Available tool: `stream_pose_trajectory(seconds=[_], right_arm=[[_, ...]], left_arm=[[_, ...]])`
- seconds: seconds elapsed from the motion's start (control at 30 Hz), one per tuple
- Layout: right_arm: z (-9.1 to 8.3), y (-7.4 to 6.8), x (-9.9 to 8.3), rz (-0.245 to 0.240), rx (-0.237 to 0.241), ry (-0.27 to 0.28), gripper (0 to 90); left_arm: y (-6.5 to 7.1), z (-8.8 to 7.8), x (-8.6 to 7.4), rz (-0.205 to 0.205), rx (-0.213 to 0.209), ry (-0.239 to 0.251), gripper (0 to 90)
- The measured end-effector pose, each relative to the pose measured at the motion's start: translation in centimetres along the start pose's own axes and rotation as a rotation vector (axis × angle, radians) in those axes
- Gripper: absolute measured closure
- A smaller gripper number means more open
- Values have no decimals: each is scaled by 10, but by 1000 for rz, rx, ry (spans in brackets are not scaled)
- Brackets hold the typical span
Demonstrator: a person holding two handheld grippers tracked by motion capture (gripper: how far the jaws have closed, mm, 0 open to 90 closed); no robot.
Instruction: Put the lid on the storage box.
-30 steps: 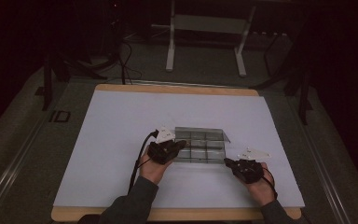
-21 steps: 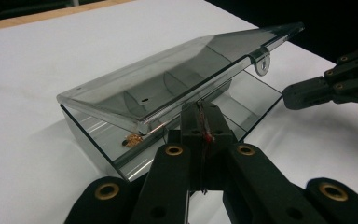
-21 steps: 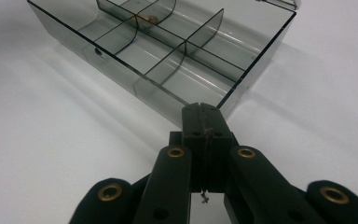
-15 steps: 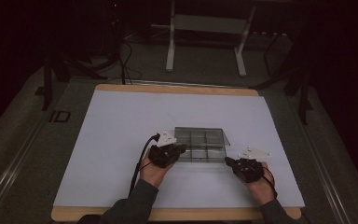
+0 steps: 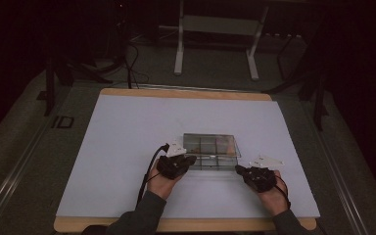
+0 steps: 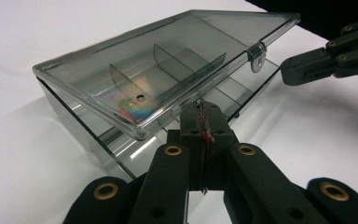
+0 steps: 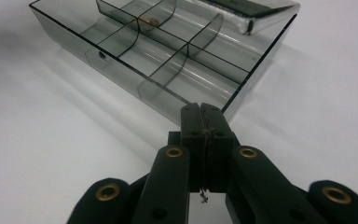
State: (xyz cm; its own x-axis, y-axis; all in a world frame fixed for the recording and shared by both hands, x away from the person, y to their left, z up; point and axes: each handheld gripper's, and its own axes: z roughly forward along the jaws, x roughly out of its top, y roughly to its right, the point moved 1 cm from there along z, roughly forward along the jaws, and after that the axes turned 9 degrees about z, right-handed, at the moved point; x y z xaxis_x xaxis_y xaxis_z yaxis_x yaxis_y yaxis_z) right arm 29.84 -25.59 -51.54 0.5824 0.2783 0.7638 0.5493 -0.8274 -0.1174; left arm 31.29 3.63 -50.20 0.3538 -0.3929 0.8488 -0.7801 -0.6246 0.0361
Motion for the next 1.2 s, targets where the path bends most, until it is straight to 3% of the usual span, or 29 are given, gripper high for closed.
stream_pose_trajectory(seconds=[0.53,1.2], right_arm=[[-4,5,-2,26,-7,-1,876],[-1,-2,-5,7,7,-20,876]], left_arm=[[-3,2,-15,-6,16,-45,894],[-8,-12,-26,5,60,-34,888]])
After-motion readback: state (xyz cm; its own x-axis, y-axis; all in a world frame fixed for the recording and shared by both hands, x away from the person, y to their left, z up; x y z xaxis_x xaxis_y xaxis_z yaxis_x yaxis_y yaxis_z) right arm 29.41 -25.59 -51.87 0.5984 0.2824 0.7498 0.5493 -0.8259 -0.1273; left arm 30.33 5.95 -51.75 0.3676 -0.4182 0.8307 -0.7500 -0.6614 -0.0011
